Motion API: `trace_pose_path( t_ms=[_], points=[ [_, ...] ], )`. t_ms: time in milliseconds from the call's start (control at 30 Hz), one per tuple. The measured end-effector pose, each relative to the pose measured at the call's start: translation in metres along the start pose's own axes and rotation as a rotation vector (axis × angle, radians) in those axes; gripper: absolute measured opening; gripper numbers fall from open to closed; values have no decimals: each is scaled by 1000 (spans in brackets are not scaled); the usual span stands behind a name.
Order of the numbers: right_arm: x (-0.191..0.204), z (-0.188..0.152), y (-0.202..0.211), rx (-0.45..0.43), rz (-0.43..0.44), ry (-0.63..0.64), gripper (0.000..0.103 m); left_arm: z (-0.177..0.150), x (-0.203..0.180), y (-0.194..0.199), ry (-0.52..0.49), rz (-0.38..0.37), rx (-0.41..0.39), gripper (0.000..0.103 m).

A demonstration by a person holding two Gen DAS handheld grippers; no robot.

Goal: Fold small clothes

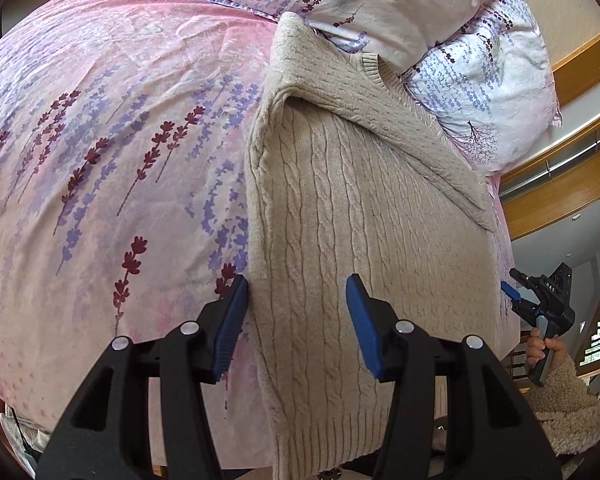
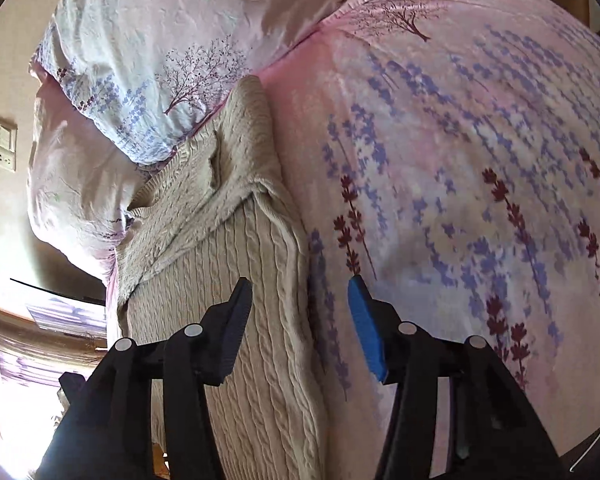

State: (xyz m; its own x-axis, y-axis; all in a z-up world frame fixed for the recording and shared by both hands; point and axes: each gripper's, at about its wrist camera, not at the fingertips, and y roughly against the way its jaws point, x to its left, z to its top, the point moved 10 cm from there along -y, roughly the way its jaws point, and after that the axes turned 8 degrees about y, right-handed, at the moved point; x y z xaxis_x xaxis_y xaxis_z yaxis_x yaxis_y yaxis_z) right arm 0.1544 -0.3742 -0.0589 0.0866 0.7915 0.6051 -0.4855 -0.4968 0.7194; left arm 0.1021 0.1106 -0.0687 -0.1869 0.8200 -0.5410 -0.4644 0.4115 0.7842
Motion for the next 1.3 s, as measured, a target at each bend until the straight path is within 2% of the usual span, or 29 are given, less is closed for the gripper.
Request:
trace_pose_path(
  t_ms=[267,400,500,667,733,900,967,1067,1200,1267,1300],
  points=[
    [12,-28,-4,49,89,7,51,-10,-5,0,15,-32,16,50],
    [29,-47,-11,110,144,49,48,-19,-9,-1,33,-81,46,50],
    [37,-61,-9,146,191,49,48,-29,-11,-1,41,-112,73,45],
    [45,-93,-1,219,229,61,40,-50,-13,1,62,-162,132,37],
    [43,-106,7,239,252,52,32,-60,-14,2,67,-180,159,36],
    [41,-135,10,299,278,45,26,-77,-18,4,133,-252,203,33],
    [41,-139,9,301,283,44,25,-81,-18,2,142,-252,217,29],
    [46,-142,5,301,286,62,17,-86,-20,-1,136,-242,237,23],
    [52,-146,0,303,269,115,13,-85,-22,-2,99,-204,245,16],
    [54,-143,1,284,260,146,9,-83,-23,-1,85,-194,240,7],
    [56,-139,2,265,262,160,9,-80,-25,1,76,-203,229,7]
  ],
)
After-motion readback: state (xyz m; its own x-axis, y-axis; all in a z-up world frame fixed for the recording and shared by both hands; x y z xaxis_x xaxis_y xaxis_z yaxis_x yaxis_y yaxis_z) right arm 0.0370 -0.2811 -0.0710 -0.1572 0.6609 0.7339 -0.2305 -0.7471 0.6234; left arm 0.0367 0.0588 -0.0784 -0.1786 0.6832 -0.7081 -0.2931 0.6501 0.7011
